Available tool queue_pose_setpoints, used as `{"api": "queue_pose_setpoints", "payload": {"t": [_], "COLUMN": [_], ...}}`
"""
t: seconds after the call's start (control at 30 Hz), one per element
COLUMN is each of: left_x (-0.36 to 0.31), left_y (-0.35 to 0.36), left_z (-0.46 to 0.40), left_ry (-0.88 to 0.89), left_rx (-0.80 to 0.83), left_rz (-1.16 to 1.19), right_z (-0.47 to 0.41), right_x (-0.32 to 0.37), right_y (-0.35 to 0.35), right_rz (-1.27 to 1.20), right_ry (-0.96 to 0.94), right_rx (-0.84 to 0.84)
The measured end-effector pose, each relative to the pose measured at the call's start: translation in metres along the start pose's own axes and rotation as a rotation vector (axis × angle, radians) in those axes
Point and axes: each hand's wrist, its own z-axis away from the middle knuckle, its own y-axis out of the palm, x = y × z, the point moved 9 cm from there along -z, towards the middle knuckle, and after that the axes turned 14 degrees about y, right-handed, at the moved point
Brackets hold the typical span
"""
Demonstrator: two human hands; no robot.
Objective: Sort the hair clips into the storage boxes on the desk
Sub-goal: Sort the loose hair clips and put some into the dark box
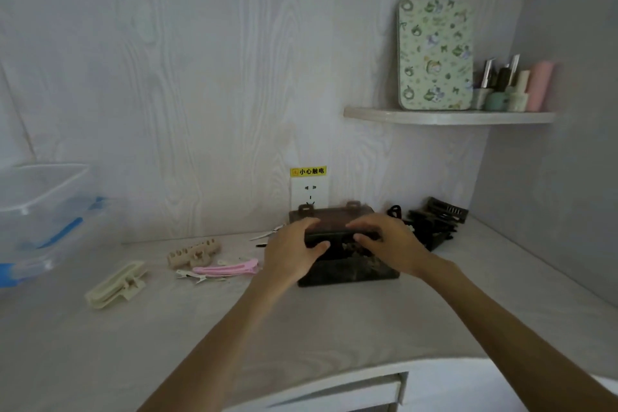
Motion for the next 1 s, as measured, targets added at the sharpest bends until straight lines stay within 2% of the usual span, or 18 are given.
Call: {"api": "queue_pose_setpoints", "payload": {"t": [0.1,0.2,0.27,0.33,0.47,0.73,0.83,0.93,1.0], "left_x": [0.019,0.036,0.038,0.039,0.035,-0.004,-0.004,0.024,0.049], "left_y": [-0.006,0.002,0.008,0.012,0.017,0.033,0.03,0.005,-0.018], "left_z": [0.011,0.022,0.027,0.029,0.032,0.045,0.048,0.048,0.045], "left_ry": [-0.092,-0.209,-0.262,-0.304,-0.306,-0.361,-0.361,-0.378,-0.314], "left_rx": [0.061,0.123,0.138,0.146,0.175,0.212,0.215,0.075,0.007], "left_rz": [0.013,0.128,0.231,0.297,0.421,0.528,0.541,0.512,0.338], "right_z": [-0.002,0.002,0.009,0.019,0.041,0.076,0.077,0.067,0.053], "right_x": [-0.024,-0.048,-0.055,-0.052,-0.053,-0.068,-0.064,-0.043,-0.022], "right_y": [-0.013,0.001,0.011,0.005,-0.015,-0.036,-0.041,-0.042,-0.03], "right_rz": [0.027,0.108,0.096,0.036,-0.035,0.062,0.167,0.204,0.209], "right_ry": [0.145,0.27,0.319,0.349,0.387,0.377,0.335,0.266,0.189], "right_rx": [-0.086,-0.03,-0.012,-0.069,-0.125,-0.07,-0.136,-0.198,-0.154]}}
